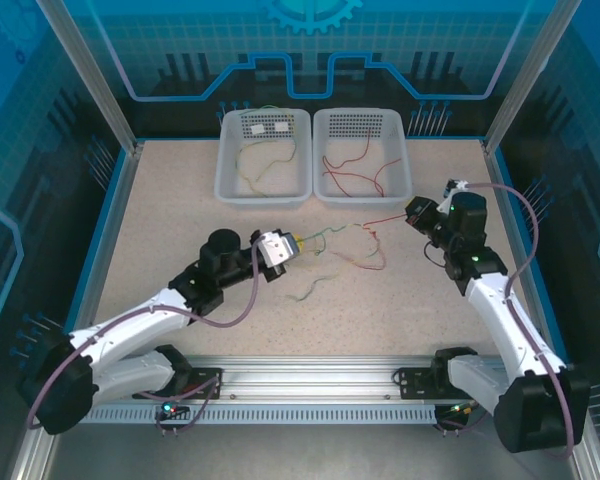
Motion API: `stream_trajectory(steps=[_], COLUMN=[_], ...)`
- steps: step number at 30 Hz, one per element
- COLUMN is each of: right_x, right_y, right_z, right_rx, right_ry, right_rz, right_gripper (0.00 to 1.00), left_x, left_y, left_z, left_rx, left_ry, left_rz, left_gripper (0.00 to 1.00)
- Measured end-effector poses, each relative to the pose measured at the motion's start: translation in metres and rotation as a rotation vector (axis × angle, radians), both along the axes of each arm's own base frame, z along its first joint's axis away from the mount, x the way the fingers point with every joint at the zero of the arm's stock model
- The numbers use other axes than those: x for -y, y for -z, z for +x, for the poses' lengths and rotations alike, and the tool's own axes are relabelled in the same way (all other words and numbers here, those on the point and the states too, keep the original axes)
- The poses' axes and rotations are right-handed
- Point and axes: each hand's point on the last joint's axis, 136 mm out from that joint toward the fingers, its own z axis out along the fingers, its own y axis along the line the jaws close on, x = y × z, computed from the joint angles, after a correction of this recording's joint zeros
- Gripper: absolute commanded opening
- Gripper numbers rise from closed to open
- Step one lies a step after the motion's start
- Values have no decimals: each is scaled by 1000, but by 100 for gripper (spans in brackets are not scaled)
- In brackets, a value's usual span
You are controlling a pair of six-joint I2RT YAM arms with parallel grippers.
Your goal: Untangle the cables
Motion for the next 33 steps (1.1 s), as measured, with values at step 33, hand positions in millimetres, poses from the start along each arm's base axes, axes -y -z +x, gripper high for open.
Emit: stream_trajectory(steps=[33], right_x=[96], right_y=[-6], right_z=[-38], right_rx=[-28], right_ry=[338], right_rz=[-65], right_gripper=[0], left_x=[-128], left_y=[-14], left_z=[36], left_rx=[197], left_ry=[-516], left_rz=[-173], left_gripper=[0])
